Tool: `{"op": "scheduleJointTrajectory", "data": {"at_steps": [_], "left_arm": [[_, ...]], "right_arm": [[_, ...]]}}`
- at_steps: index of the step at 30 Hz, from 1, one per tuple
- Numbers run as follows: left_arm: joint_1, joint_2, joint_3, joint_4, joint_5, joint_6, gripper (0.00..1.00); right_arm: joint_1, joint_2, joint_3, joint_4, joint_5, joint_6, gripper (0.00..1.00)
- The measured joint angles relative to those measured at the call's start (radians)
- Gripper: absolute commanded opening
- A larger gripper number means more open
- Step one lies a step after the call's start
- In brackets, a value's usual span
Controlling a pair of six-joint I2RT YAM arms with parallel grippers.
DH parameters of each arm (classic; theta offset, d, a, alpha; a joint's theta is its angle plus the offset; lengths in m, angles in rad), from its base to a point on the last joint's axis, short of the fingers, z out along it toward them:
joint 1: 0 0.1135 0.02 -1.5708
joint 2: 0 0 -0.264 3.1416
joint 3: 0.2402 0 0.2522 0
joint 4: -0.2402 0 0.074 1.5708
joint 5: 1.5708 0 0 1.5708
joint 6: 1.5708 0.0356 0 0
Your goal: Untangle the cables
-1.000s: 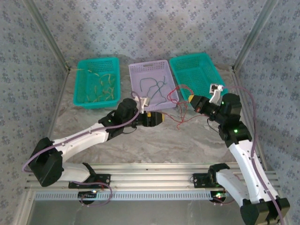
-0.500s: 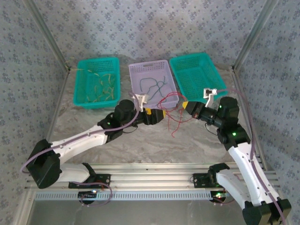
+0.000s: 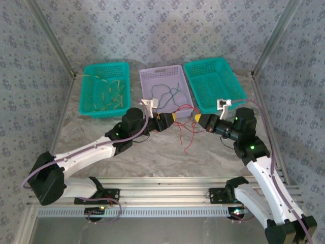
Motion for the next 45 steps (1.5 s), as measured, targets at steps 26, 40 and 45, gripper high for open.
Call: {"op": "scheduleJointTrajectory", "data": {"at_steps": [26,40,45], "left_arm": [[-0.002,-0.032,-0.083,0.045,-0.005,-0.013,0.0],[-0.002,-0.092,-0.052,-0.12,-0.075,-0.055,0.0],[-0.011,-0.092,-0.031,-0.216,-0.153,-0.11,0.0]], "right_arm": [[0.026,-0.007,-0.027,0.032,0.0,0.037,0.0],[0.03,-0.075,-0.027,-0.115,0.074,-0.087,0.55],[0.101,-0.1,-0.047,-0.008,0.034,-0.069,0.54]]}}
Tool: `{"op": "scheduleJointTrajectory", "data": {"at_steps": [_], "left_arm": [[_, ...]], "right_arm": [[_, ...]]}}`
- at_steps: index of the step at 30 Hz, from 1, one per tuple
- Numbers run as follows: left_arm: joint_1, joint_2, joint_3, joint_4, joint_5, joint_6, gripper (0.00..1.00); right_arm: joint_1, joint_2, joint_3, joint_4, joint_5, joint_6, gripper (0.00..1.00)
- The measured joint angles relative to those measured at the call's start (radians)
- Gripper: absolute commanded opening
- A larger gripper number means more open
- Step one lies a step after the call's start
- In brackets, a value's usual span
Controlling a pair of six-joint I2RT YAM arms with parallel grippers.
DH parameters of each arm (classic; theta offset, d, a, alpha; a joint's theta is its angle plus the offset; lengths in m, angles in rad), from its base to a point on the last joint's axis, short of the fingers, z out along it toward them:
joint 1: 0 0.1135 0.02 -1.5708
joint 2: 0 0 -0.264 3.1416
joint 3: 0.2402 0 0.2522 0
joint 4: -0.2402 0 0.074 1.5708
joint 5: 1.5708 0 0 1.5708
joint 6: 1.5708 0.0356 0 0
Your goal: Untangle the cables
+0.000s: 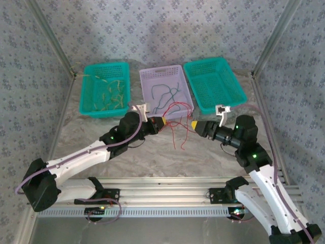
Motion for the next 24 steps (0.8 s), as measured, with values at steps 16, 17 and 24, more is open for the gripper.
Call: {"op": "scheduleJointTrajectory", "data": {"at_steps": [16,17,24], "left_arm": [[-0.134,0.01,0.017,0.028,-0.219,-0.07,0.0],[-0.138,0.01,0.017,0.034,-0.224,-0.073,0.0],[-0.163,0.01,0.014,0.079,-0.241,-0.092,0.0]], "right_arm": [[0.368,0.209,-0.227,0.391,0.302,0.192,0.49],[0.368,0.209,-0.231,0.41,0.321,0.198,0.49],[0.368,0.192,-0.27,0.524,0.433,0.228,0.44]]}}
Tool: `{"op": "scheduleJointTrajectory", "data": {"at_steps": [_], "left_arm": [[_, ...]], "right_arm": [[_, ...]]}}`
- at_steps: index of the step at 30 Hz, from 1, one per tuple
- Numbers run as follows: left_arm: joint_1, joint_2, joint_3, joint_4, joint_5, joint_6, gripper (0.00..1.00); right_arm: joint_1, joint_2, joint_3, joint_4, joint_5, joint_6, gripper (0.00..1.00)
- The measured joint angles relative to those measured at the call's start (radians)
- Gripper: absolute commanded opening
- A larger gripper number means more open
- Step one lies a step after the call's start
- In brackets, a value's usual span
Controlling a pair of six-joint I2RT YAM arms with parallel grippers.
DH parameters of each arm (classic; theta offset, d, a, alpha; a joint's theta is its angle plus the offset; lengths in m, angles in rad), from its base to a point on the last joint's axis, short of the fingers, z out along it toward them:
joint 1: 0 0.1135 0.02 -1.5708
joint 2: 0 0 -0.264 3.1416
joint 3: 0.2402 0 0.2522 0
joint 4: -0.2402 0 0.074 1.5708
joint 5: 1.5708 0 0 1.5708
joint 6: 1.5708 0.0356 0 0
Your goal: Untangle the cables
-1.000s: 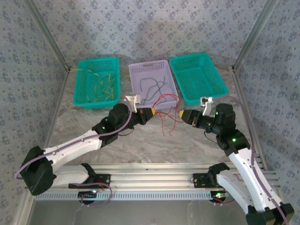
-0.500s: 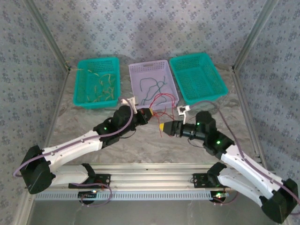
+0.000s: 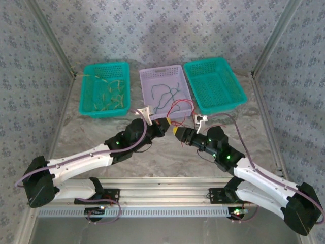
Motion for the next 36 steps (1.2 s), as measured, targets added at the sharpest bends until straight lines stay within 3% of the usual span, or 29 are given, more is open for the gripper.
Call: {"op": "scheduleJointTrajectory", "data": {"at_steps": [15,36], "left_arm": [[-0.016,-0.006,-0.037,0.06,-0.01,-0.023,0.0],[-0.024,-0.042,-0.074,0.127,-0.029,-0.032,0.0]], "right_arm": [[0.002,0.001,-0.029,0.077,0.08,0.012,0.5],[0.002,0.063,-0.044,0.172,0.138,0.062,0.45]]}}
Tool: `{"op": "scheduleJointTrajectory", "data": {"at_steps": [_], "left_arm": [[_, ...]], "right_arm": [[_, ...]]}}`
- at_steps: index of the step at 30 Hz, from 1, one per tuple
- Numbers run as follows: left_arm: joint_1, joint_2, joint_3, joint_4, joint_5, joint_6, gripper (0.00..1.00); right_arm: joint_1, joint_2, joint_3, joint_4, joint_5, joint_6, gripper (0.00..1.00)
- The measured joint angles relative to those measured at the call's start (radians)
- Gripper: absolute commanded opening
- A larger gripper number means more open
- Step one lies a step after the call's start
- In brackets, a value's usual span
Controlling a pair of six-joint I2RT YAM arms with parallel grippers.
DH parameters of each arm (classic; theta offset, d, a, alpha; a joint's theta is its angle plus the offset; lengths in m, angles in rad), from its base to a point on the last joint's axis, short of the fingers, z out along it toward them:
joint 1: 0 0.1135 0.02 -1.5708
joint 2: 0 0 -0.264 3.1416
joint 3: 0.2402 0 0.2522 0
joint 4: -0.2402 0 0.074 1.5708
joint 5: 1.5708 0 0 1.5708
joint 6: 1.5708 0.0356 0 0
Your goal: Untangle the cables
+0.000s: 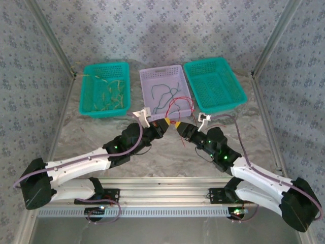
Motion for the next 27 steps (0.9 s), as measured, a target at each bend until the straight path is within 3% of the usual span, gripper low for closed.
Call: {"op": "scheduleJointTrajectory", "data": {"at_steps": [10,21,27], "left_arm": [[-0.008,0.0,-0.003,0.039,0.0,0.0,0.0],[-0.013,0.0,-0.003,0.063,-0.001,0.0,0.0],[-0.025,0.0,-0.003,0.043,0.0,0.0,0.0]], "right_arm": [[-0.001,0.009,0.0,0.074,0.037,-0.002,0.4],[-0.01,0.005,-0.007,0.143,0.052,-0.019,0.46],[-0.011,-0.077,-0.052,0.187,0.051,-0.019,0.48]]}}
